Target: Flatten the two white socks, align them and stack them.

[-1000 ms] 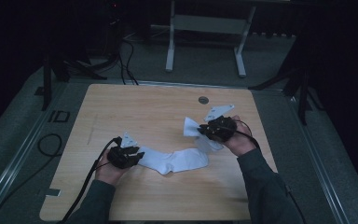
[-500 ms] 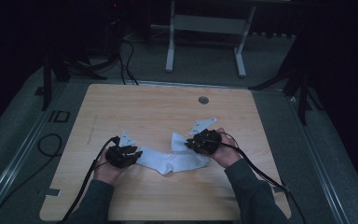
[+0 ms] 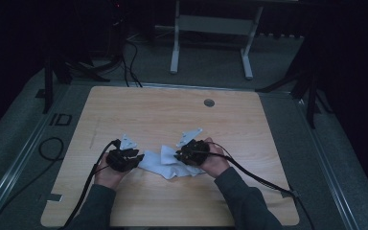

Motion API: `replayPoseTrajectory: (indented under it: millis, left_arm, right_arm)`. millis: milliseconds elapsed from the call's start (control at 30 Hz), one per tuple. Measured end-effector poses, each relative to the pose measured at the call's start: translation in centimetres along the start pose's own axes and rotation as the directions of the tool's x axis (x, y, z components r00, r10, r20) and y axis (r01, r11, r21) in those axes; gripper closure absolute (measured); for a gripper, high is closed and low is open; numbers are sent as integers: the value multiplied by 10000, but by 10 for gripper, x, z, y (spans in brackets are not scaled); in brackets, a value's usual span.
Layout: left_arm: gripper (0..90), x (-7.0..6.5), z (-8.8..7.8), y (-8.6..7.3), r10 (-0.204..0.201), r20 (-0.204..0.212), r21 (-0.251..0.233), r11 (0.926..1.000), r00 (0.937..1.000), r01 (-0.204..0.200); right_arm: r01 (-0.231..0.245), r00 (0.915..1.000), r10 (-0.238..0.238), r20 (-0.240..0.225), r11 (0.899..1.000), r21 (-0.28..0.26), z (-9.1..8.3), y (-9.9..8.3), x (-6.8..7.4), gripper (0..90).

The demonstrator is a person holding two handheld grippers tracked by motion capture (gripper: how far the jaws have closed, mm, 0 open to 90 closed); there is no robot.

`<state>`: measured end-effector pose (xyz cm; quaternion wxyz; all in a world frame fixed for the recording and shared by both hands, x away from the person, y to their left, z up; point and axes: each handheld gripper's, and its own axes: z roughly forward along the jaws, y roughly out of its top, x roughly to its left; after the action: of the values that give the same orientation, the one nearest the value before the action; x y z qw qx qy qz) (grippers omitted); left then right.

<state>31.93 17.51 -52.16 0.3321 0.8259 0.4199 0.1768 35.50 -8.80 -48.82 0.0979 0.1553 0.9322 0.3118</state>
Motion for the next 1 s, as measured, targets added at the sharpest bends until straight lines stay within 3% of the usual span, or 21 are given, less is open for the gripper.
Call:
replayPoseTrajectory:
  millis: [100, 200, 367, 600, 667, 733, 833, 900, 1000]
  left_arm:
    - [680, 0, 0, 0, -15, -5, 0, 10000, 10000, 15]
    - [680, 0, 0, 0, -51, 4, -10, 10000, 10000, 51]
    - [680, 0, 1, 0, -1, 28, 51, 10000, 10000, 1]
    - [681, 1, 2, -1, 3, 15, 83, 10000, 10000, -3]
    - [682, 1, 1, -1, 6, 8, 83, 10000, 10000, -6]
    - [682, 2, 0, -1, -19, 7, 61, 10000, 10000, 19]
    - [682, 3, -1, -1, -47, 5, 32, 10000, 10000, 47]
    - [682, 4, -1, -1, -99, 2, 18, 9999, 10000, 99]
    - [691, 5, 0, -3, -176, 7, 71, 9998, 9998, 176]
  right_arm:
    - [42, 9997, -37, -241, 9998, 187, 15, -3, 3, 709]
    - [-80, 9995, 74, -313, 9998, -174, 14, -1, 2, 647]
    - [-105, 9994, 96, -334, 9996, -260, 10, 1, 1, 644]
    - [252, 9991, -237, -350, 9988, 416, 37, 2, 8, 635]
    - [476, 9984, -461, -318, 9976, 494, 42, 7, 11, 650]
    - [413, 9991, -409, -70, 9954, 859, 49, 10, 10, 652]
    - [441, 9987, -407, -317, 9924, 1147, 58, 11, 9, 746]
    - [509, 9982, -465, -390, 9914, 1202, 60, 10, 9, 848]
    - [418, 9986, -386, -369, 9949, 914, 54, 11, 9, 877]
